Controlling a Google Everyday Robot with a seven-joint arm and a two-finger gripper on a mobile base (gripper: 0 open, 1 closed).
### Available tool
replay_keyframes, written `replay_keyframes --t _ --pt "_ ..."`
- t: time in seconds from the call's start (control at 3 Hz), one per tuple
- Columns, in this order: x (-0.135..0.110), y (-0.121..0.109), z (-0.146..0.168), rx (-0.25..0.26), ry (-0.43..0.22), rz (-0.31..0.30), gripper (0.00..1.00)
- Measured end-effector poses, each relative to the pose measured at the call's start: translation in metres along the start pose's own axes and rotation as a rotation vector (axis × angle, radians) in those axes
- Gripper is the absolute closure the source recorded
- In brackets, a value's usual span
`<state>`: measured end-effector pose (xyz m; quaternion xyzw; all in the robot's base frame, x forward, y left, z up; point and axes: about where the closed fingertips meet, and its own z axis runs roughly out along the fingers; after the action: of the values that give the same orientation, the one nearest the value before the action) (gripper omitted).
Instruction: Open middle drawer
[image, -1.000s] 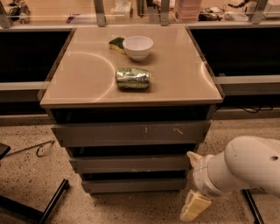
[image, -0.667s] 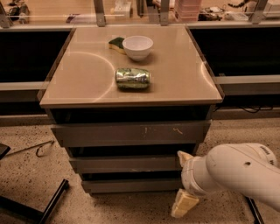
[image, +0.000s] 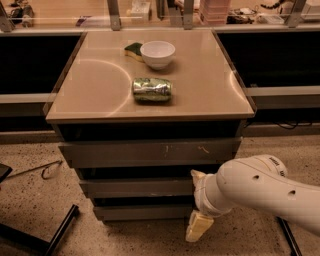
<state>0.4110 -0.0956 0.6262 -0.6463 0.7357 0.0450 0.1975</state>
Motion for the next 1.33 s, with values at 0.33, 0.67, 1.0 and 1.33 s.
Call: replay_keyframes --t 0.33,0.67,1.0,1.33 --pt "-0.006 -0.017 0.042 0.086 -0.057 0.036 0.0" --pt "-0.009 -0.018 0.05 0.095 -0.068 0.04 0.0" --pt "-0.016 -0.018 0.081 0.088 -0.103 0.055 0.0" --pt "-0.018 -0.017 0.11 0.081 -0.142 0.081 0.0"
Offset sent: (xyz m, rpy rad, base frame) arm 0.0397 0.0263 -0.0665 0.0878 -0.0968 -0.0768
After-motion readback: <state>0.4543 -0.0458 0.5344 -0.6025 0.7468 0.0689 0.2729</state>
